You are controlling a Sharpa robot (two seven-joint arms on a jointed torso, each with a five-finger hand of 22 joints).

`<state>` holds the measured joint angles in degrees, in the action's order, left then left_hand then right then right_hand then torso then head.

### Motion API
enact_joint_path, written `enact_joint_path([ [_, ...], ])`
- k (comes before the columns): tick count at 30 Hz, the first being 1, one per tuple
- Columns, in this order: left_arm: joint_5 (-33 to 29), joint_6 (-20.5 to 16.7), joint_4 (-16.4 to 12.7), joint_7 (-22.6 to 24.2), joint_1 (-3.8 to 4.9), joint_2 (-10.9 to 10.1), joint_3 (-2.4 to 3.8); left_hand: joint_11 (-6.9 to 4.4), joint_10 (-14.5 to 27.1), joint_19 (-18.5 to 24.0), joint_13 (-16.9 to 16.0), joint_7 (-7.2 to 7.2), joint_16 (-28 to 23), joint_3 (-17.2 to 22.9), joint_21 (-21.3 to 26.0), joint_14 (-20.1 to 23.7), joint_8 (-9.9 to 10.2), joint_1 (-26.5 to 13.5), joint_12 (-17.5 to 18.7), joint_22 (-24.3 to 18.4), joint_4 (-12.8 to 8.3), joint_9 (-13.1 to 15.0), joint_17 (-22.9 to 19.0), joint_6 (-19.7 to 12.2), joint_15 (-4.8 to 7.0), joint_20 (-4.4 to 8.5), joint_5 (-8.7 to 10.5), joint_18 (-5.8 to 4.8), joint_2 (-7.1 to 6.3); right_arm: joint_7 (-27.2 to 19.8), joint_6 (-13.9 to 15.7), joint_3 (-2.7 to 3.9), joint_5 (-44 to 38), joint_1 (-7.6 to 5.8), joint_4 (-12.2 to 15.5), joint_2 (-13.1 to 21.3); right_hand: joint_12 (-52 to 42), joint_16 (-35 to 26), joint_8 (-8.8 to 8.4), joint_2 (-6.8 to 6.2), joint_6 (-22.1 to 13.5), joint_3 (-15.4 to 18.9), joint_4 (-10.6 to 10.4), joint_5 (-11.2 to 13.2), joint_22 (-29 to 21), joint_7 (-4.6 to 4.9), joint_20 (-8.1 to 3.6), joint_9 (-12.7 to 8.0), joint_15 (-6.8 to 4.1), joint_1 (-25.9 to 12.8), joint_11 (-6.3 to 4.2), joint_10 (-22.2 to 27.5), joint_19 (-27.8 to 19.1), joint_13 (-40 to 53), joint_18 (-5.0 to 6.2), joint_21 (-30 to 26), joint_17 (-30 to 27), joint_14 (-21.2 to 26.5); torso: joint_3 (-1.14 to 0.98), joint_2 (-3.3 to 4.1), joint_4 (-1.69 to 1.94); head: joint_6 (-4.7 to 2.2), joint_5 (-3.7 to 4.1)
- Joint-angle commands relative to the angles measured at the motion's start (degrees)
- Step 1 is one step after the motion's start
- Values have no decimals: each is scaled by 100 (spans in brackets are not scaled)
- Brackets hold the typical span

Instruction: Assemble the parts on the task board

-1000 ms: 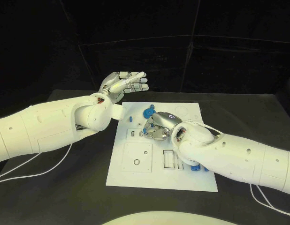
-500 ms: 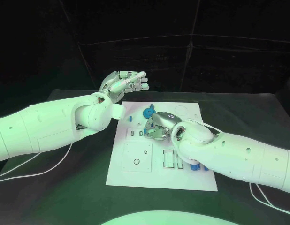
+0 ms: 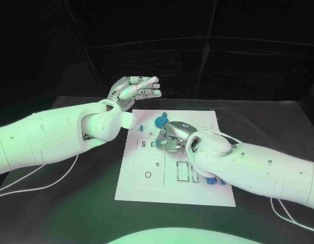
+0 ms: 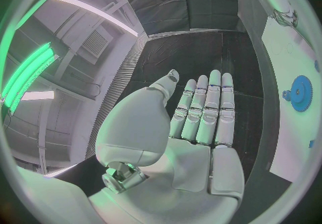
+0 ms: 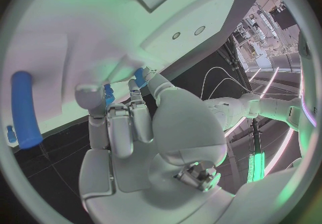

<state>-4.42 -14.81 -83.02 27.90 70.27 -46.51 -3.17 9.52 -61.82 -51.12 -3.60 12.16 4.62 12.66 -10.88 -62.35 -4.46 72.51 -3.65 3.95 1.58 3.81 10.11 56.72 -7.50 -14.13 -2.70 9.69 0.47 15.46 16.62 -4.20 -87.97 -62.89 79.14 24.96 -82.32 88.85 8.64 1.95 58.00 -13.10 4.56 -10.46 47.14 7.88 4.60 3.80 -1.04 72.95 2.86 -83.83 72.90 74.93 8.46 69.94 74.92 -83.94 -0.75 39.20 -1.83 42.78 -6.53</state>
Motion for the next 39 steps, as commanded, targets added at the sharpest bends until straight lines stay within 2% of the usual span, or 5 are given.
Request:
enact_joint_path([
  [1, 3, 65, 0, 28, 9, 6, 1, -14, -41, -29, -8, -1, 34, 10, 5, -40, 21, -14, -17, 7, -28, 0, -5, 34, 2, -8, -6, 96, 23, 97, -223, -25, -56, 25, -6, 14, 22, 15, -40, -59, 0, -17, 30, -7, -10, 1, 7, 4, -27, -4, 6, 14, -20, 591, -97, -37, 1241, -546, 0, 0, -2, 12, 1],
  [16, 3, 75, 8, 13, 9, 10, 1, -14, -41, -31, -8, 0, 34, 9, 5, -41, 21, -15, -17, 7, -28, -1, -6, 34, 2, -7, -6, 96, 23, 115, -82, -25, -87, 37, 11, 13, 61, 10, -111, -197, -96, -13, 7, 2, -35, 43, 28, -3, 0, -122, 42, 48, -31, 551, -95, -52, 1232, -544, 2, 0, 2, 6, 3],
  [32, 6, 87, 21, -10, 8, 12, 0, -14, -41, -31, -8, 0, 34, 9, 5, -41, 21, -15, -17, 7, -28, -1, -6, 34, 2, -7, -6, 96, 23, 138, 2, -24, -89, 47, 13, 1, 84, 5, -138, -263, -137, 14, -36, 33, -68, 58, 44, 0, 17, -210, 60, 67, -45, 527, -90, -72, 1220, -541, 2, 3, 0, 14, 11],
  [36, 6, 87, 26, -13, 8, 13, 0, -14, -41, -31, -8, 0, 34, 9, 5, -41, 21, -15, -17, 7, -28, -1, -6, 34, 2, -7, -6, 96, 23, 155, 57, -24, -89, 48, 16, 1, 97, 2, -160, -323, -184, 121, -141, 455, -84, 67, 63, 7, 33, -350, 74, 78, -51, 509, -88, -85, 1214, -539, 1, 1, 1, 15, 15],
  [39, 6, 91, 28, -16, 8, 14, 0, -14, -41, -31, -8, 0, 34, 9, 5, -41, 21, -15, -17, 7, -28, -1, -6, 34, 2, -7, -6, 96, 23, 172, 85, -24, -89, 48, 17, -2, 111, 1, -172, -355, -221, 195, -183, 588, -96, 69, 68, 9, 37, -389, 78, 91, -54, 492, -85, -92, 1212, -539, 0, 2, 3, 16, 18],
])
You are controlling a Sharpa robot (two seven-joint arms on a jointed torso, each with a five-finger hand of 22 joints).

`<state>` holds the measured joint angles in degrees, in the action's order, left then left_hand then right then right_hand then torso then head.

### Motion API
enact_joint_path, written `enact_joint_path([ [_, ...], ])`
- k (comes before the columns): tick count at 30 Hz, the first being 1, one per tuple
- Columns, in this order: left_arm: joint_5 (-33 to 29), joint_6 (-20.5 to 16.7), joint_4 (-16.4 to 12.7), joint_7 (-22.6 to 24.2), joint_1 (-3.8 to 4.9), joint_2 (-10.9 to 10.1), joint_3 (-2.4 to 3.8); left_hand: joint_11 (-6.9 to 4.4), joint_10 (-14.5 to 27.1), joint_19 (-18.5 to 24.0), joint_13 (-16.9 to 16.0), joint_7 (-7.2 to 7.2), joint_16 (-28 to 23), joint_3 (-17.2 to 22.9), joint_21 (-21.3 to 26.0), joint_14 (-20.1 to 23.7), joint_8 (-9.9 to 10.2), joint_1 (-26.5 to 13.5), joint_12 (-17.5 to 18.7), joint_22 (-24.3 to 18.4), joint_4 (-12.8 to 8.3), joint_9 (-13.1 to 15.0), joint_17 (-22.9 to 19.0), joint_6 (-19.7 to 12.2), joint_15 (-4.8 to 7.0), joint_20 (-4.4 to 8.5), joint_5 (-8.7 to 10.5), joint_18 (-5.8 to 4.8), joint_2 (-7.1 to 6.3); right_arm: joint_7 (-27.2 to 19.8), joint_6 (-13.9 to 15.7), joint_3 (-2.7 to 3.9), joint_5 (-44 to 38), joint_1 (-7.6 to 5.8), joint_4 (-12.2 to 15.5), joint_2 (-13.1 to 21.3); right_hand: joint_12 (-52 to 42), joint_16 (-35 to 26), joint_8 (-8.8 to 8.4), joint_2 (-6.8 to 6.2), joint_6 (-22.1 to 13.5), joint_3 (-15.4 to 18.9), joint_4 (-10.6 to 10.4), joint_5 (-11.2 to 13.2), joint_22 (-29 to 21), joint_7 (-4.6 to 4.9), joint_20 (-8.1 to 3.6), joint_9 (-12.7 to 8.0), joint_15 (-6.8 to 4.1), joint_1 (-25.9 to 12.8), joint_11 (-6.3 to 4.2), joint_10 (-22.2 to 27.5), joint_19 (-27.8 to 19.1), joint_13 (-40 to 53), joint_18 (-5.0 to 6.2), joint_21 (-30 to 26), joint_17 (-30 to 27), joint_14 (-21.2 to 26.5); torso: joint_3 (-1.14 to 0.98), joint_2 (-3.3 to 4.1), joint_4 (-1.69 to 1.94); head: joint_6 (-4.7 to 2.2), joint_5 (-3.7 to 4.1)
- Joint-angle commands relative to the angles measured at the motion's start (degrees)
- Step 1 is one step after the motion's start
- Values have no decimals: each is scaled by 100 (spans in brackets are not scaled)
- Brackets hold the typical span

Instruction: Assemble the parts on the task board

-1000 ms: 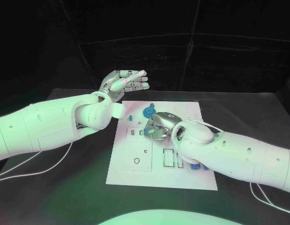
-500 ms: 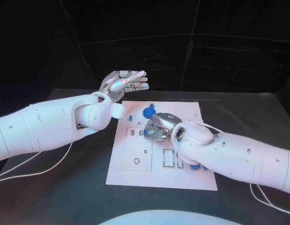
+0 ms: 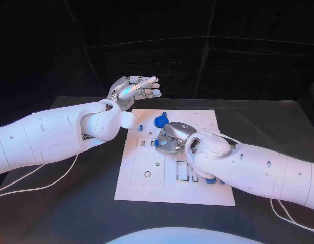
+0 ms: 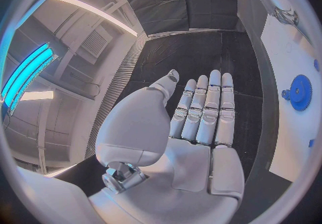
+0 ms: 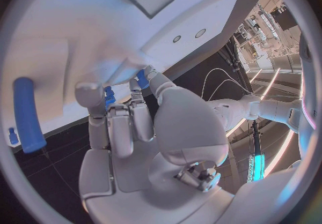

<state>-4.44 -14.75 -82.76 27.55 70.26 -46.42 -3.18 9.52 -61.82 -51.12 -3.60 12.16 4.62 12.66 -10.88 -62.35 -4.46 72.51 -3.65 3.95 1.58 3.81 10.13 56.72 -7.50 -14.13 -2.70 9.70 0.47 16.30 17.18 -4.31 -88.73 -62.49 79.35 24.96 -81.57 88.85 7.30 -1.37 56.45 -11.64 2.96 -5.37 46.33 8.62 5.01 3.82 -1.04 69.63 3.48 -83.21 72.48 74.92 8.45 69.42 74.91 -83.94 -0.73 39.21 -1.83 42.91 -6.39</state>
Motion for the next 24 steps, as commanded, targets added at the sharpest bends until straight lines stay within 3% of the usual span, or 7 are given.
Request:
enact_joint_path([
  [1, 8, 87, 2, 19, 9, 6, 1, -14, -41, -31, -8, 0, 34, 9, 5, -41, 21, -15, -17, 7, -28, -1, -7, 34, 2, -7, -6, 96, 23, 91, 32, -13, -12, 9, -5, -3, 45, 1, -43, -30, -81, 68, -32, 98, -22, -4, 28, 7, 38, -63, 18, 36, -15, 482, -83, -45, 1212, -538, -1, 1, 3, 3, 6],
  [13, 8, 95, 7, 9, 8, 9, 0, -11, -39, -41, -6, 6, 35, 8, 7, -51, 26, -22, -13, 6, -31, -2, -13, 32, 3, -5, -6, 95, 20, 123, 103, -13, -12, 10, -3, -17, 120, -8, -100, -51, -231, 171, -82, 108, -83, 24, 40, -1, 55, -60, 41, 103, -39, 400, -75, -80, 1192, -534, 0, 1, -3, 5, 8],
  [18, 8, 100, 10, 3, 8, 10, 0, -10, -38, -43, -6, 7, 36, 8, 7, -53, 27, -22, -12, 6, -31, -2, -14, 32, 4, -4, -6, 94, 19, 115, 346, -13, -12, 12, 9, -7, 225, -15, -184, -102, -480, 303, -148, 84, -164, 81, 70, -9, 93, -62, 90, 201, -73, 287, -65, -128, 1176, -529, 0, -2, -1, 6, 7],
  [24, 11, 110, 25, -3, 7, 9, 0, -10, -37, -45, -6, 6, 36, 8, 7, -55, 27, -22, -12, 6, -33, -2, -15, 31, 4, -4, -6, 94, 19, -105, 510, -12, 19, 34, 146, 119, 463, -32, -302, -313, -1007, 674, -293, -335, -248, 209, 155, -8, 185, -45, 203, 414, -109, 4, -57, -182, 1138, -519, -8, -3, 1, 3, -2],
])
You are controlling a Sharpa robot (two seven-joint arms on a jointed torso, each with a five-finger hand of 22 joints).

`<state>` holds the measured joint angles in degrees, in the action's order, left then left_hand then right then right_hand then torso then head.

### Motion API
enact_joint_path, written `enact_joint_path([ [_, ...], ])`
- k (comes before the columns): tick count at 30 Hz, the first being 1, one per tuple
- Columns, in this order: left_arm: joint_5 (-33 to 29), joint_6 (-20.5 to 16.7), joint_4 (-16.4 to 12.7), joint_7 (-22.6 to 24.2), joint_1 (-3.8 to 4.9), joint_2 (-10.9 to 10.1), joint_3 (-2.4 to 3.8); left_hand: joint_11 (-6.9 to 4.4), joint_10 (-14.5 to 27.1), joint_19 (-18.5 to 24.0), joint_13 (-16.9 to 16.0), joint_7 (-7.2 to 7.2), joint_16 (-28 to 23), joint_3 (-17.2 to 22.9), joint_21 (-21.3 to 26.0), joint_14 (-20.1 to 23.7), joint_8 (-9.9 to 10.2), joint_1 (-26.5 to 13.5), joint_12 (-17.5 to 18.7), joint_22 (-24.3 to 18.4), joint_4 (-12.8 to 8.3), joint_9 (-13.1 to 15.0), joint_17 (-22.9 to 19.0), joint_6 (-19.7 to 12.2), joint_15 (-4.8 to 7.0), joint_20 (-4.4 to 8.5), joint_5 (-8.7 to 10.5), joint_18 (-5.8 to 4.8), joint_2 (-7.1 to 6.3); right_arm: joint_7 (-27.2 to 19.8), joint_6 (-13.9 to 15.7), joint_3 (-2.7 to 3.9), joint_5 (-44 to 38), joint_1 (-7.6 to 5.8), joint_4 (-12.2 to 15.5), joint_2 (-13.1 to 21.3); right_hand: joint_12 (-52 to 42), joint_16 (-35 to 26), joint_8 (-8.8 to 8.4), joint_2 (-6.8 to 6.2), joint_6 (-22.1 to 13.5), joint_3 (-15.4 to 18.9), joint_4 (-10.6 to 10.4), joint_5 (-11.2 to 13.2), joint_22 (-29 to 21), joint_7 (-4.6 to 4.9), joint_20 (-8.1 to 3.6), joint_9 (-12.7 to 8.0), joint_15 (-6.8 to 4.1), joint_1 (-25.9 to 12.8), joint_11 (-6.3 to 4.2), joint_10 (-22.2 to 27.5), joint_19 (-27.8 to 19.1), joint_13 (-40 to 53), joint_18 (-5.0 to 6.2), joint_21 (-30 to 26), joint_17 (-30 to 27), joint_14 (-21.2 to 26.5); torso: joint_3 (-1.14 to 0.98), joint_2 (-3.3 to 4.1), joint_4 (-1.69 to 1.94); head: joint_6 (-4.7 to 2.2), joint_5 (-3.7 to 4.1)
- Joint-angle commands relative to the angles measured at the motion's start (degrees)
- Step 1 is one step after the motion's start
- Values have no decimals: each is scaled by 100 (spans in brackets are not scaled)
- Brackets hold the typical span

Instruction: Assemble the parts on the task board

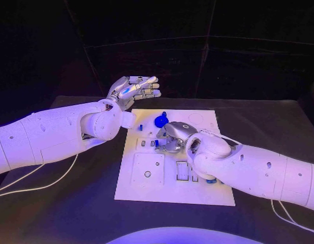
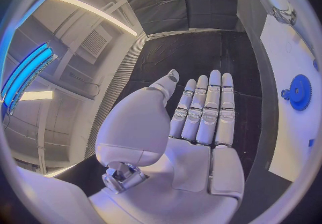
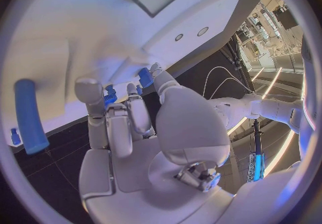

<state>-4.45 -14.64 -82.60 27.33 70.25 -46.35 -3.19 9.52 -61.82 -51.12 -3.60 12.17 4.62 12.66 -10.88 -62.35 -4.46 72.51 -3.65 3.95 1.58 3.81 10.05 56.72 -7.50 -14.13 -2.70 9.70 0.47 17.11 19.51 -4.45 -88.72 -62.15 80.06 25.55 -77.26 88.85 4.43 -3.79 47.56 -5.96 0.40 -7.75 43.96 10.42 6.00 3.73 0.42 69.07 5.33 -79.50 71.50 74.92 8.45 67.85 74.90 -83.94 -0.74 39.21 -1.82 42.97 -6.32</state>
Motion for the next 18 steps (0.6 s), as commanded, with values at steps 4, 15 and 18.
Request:
enact_joint_path([
  [4, 19, 96, 33, 9, 6, -1, 0, -10, -37, -47, -6, 6, 37, 8, 7, -57, 28, -22, -11, 6, -34, -3, -7, 30, 4, -3, -6, 95, 18, -481, 416, 6, 90, 3, 264, 230, 20, -30, 17, -105, -195, 252, -91, -142, -10, 44, 75, 10, 58, 80, 33, 38, -9, 4, -53, -25, 1142, -520, -3, -13, -15, -8, -21],
  [15, 1461, 530, 175, -944, 15, -78, 0, -332, -609, -1533, -110, -224, 982, -318, -804, -1816, -37, -390, -237, 343, 55, 32, 501, 206, 505, 522, -21, 105, -214, -2837, -118, 29, 1821, -376, 1010, 1257, 218, -276, 306, 112, 82, 458, -84, -426, -556, -40, 49, 51, 6, 465, -36, 208, -310, -244, 42, -329, 595, -377, -18, -28, -16, -95, -71],
  [18, 1982, 536, 230, -1391, 50, -99, 1, -586, -1339, -2436, -280, -457, 2987, -401, -1474, -2520, -157, -461, -526, 675, 124, 82, 2089, 535, 860, 870, 4, 75, -189, -2944, -587, 45, 2617, -558, 1144, 1576, 477, -515, 402, 229, 223, 505, -82, -316, -1042, -91, 11, 56, -38, 557, -88, 378, -553, -520, 117, -640, 160, -262, -17, -73, -32, -68, -73],
])
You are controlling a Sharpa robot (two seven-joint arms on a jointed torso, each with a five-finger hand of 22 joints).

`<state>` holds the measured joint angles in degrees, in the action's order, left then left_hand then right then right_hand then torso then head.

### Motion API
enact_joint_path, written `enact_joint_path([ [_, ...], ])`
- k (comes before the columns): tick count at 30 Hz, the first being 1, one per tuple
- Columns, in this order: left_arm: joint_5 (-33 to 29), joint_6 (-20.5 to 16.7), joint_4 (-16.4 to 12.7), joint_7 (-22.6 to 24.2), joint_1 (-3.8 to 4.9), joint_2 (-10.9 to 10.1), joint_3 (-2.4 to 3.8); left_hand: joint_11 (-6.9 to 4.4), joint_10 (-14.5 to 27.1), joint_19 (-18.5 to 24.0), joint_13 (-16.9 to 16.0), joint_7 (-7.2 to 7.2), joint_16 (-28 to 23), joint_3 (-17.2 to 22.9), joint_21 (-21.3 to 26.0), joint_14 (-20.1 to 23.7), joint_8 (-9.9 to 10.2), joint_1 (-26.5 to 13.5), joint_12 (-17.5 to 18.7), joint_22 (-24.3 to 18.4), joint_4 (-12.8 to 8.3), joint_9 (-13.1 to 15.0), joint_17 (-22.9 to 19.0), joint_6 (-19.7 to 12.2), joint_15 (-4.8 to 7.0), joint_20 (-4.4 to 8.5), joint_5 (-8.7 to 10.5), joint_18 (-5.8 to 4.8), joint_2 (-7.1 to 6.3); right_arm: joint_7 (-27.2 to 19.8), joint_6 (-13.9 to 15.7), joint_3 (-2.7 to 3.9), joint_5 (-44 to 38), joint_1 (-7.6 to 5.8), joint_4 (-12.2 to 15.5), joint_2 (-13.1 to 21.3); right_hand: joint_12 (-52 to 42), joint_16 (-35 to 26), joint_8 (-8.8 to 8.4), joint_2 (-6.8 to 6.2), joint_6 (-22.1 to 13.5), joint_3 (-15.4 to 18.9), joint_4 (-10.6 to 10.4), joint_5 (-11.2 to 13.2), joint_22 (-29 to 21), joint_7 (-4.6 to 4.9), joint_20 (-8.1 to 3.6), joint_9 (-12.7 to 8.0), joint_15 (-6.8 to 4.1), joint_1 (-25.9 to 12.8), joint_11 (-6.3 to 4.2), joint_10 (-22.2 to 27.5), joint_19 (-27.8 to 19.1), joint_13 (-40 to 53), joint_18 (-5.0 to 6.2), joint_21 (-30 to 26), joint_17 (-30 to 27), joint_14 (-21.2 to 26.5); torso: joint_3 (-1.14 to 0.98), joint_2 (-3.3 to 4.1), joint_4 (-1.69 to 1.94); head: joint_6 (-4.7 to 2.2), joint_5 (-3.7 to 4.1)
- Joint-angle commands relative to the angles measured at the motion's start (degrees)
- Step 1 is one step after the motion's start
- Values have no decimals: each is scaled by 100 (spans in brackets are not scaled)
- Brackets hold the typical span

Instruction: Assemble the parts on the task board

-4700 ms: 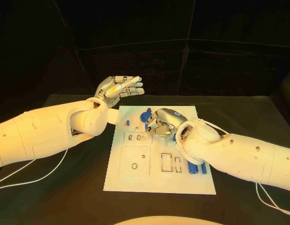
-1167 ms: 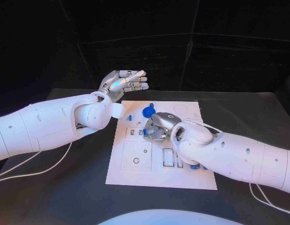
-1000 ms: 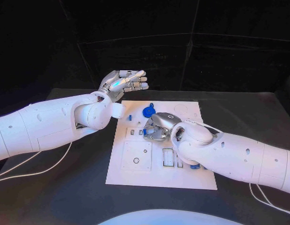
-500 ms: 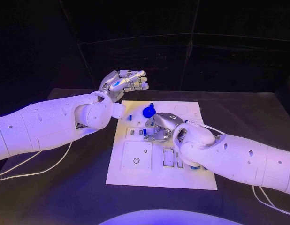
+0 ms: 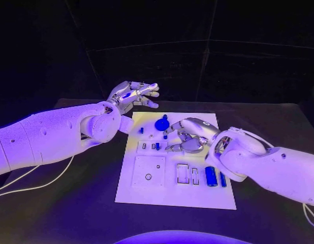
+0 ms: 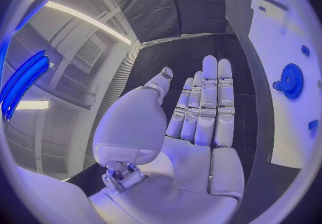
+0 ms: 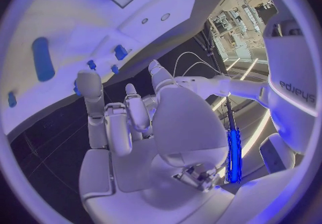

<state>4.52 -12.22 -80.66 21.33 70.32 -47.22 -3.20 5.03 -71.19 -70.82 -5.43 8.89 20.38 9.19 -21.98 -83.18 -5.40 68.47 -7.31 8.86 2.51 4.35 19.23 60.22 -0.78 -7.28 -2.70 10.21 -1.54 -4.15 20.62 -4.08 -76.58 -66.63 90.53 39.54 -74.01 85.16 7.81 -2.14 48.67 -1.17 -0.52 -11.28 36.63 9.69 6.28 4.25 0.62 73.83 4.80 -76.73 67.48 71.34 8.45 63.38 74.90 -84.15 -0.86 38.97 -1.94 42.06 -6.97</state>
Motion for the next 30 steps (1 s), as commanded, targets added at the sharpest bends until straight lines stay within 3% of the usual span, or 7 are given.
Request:
enact_joint_path([
  [1, 1265, 311, 46, -993, 60, -24, 3, -220, -638, -589, -169, -179, 3042, -48, -503, -459, -112, -74, -280, 263, 72, 54, 2779, 305, 244, 245, -28, 35, 83, -832, -821, 16, 1657, -179, 135, 286, 288, -279, 110, 100, 176, 50, 20, 43, -575, -44, -38, 5, -83, 120, -58, 185, -274, -298, 158, -373, -52, -185, -8, -61, -23, 31, 4],
  [4, 1820, 429, 36, -1611, 106, -66, 3, -356, -1030, -861, -460, -297, 5397, -209, -1102, -547, -153, -279, -619, 694, 268, 110, 5124, 460, 358, 401, -7, -18, 127, -836, -1066, 33, 2233, -357, 199, 557, 554, -543, 188, 162, 289, 92, 47, 47, -1062, -82, -69, 5, -123, 193, -98, 340, -494, -564, 220, -726, -439, -88, -20, -98, -43, 16, 11],
  [7, 2453, 675, 10, -2309, 176, -85, 3, -460, -1305, -1181, -898, -394, 6509, -575, -2702, -628, -253, -639, -1184, 2526, 605, 215, 6457, 526, 426, 495, -4, -235, 152, -833, -1170, 93, 2729, -478, 187, 789, 816, -775, 223, 198, 344, 135, 64, 46, -1145, -101, -88, -5, -137, 234, -118, 498, -533, -824, 220, -865, -747, -16, -33, -147, -55, 42, 7],
  [8, 2789, 862, -15, -2700, 219, -87, 3, -485, -1245, -1224, -1523, -462, 6818, -846, -3506, -651, -393, -744, -1885, 3450, 814, 345, 6866, 512, 429, 567, -32, -334, 177, -831, -1179, 139, 2923, -522, 152, 888, 896, -865, 223, 217, 340, 163, 79, 39, -1191, -104, -94, -18, -144, 261, -122, 526, -526, -904, 219, -935, -843, -6, -39, -167, -56, 39, 16],
  [15, 4354, 1681, -39, -4257, 388, 110, -13, -611, -774, -1271, -4768, -547, 6962, -1422, -5164, -682, -1250, -560, -5122, 5487, 1134, 1128, 7077, 393, 550, 591, -14, -582, 371, -856, -1049, 239, 3344, -723, -313, 1055, 956, -958, 194, 239, 267, 233, 99, -28, -1262, -94, -100, -40, -146, 290, -117, 530, -470, -969, 216, -1035, -910, -27, -75, -259, -68, 84, 10],
  [21, 4920, 1945, 31, -5060, 508, 369, -182, -646, -485, -1398, -5160, -604, 6962, -1817, -5650, -682, -1962, -512, -5537, 6170, 1323, 1893, 7077, -63, 558, 617, -9, -659, 492, -865, -947, 258, 3421, -780, -609, 1027, 961, -975, 192, 269, 236, 261, 111, -164, -1298, -89, -102, -40, -146, 318, -115, 520, -427, -978, 216, -1083, -897, -51, -76, -294, -65, 108, 16],
  [30, 5215, 2187, 242, -5720, 596, 800, -349, -639, -388, -1425, -5175, -608, 6962, -2030, -5698, -682, -2317, -511, -5565, 6250, 1365, 2322, 7077, -362, 583, 626, -6, -670, 582, -816, -881, 263, 3379, -797, -797, 916, 958, -994, 198, 285, 232, 275, 114, -234, -1314, -89, -104, -38, -147, 327, -116, 511, -404, -980, 216, -1105, -909, -57, -74, -295, -78, 127, -4],
])
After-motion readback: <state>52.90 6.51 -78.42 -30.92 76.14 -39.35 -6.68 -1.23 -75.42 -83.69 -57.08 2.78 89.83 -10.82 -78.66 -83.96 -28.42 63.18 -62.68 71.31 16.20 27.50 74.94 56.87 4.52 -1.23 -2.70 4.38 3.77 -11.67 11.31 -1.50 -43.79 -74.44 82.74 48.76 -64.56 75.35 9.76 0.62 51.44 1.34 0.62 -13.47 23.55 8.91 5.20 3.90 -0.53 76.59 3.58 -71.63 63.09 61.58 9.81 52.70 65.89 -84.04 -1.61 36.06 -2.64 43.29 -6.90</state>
